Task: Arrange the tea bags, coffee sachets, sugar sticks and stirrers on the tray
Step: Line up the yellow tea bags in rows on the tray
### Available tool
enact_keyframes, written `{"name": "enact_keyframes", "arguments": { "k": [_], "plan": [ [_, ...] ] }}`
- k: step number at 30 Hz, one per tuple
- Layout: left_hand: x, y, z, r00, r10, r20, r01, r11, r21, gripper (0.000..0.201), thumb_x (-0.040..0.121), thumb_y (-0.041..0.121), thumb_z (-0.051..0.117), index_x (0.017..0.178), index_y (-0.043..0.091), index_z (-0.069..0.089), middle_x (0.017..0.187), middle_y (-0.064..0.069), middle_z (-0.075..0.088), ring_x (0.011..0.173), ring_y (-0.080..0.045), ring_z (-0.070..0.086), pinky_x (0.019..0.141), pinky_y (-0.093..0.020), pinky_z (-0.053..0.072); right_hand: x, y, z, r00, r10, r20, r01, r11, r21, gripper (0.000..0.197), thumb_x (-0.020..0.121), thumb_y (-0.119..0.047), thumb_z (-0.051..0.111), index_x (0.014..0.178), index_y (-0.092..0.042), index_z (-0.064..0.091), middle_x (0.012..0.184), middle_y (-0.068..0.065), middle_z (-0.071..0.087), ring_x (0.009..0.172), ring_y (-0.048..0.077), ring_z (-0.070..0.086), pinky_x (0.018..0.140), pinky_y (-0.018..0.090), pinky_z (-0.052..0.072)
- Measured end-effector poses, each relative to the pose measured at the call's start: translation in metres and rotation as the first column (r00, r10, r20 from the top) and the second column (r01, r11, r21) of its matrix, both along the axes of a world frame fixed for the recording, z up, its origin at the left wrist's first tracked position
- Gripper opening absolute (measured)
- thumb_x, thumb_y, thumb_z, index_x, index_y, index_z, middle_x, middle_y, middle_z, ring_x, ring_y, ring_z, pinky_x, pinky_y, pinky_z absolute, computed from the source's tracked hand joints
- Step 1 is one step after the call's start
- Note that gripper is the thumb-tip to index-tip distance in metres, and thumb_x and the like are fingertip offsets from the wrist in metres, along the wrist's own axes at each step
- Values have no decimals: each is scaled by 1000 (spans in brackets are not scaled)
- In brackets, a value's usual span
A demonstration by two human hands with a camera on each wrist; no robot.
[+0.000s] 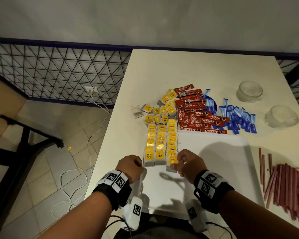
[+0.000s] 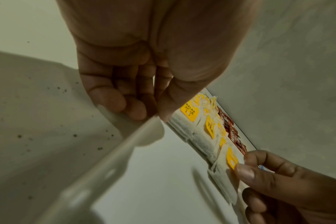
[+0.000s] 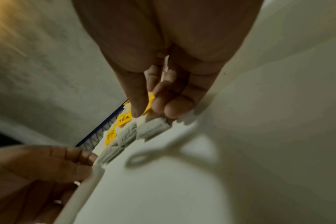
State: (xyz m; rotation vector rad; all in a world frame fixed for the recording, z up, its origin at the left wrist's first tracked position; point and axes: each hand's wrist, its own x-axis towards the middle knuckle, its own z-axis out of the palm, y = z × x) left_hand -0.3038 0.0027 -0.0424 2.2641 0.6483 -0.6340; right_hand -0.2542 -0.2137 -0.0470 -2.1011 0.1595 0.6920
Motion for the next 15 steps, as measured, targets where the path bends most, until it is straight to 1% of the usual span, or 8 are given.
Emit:
{"name": "enact_keyframes", "arguments": {
  "k": [1,3,5,7,8,11,12,15],
  "plan": [
    [0,0,0,1000,-6,2,6,1000,0,18,78,14,65,71,27,57,75,10,60,82,-17,61,68,-21,43,-1,0,0,999,44,26,-44,999,-10,25,69,-16,82,77,-19,58,64,-3,59,50,12,52,58,24,48],
    [0,1,0,1000,-9,4,9,1000,4,18,79,14,65,71,27,56,75,10,60,81,-17,60,68,-21,43,-1,1,0,988,135,73,-131,990,-48,25,68,-18,84,78,-23,61,74,-8,56,59,9,49,60,15,42],
    [0,0,-1,1000,-9,-2,9,1000,2,16,78,13,64,72,27,57,75,9,61,79,-17,62,68,-22,48,0,2,-2,968,215,129,-202,974,-105,25,69,-21,83,81,-26,62,77,-10,53,66,4,47,60,8,36],
    [1,0,-1,1000,-9,-10,9,1000,-4,15,78,13,63,73,26,57,74,7,63,77,-18,65,68,-23,51,1,3,-2,952,262,157,-241,960,-140,25,71,-22,82,85,-28,62,79,-10,52,70,5,48,62,8,35],
    [1,1,-1,1000,-13,-9,13,1000,-4,16,79,13,62,73,26,57,73,7,63,76,-18,65,67,-22,51,1,4,-2,949,272,159,-249,957,-151,25,72,-23,82,86,-28,62,80,-10,52,71,6,48,63,9,35],
    [1,2,-4,999,-43,2,43,999,11,17,80,14,62,72,27,55,71,9,61,73,-14,61,56,-17,40,3,5,-4,939,300,169,-269,945,-185,27,72,-23,81,86,-29,60,79,-10,51,74,10,49,64,12,35],
    [1,2,-4,999,-50,3,50,999,15,18,80,14,62,72,27,54,72,9,60,73,-14,60,55,-16,38,3,5,-3,932,318,172,-283,939,-197,27,72,-23,81,86,-29,58,79,-11,51,74,12,49,64,11,34],
    [3,3,0,997,-76,-11,77,997,5,16,81,19,64,71,27,54,74,8,60,75,-15,61,59,-18,42,3,7,1,923,347,165,-314,929,-196,26,74,-23,79,87,-30,57,79,-12,50,75,12,50,63,9,33]
  ]
}}
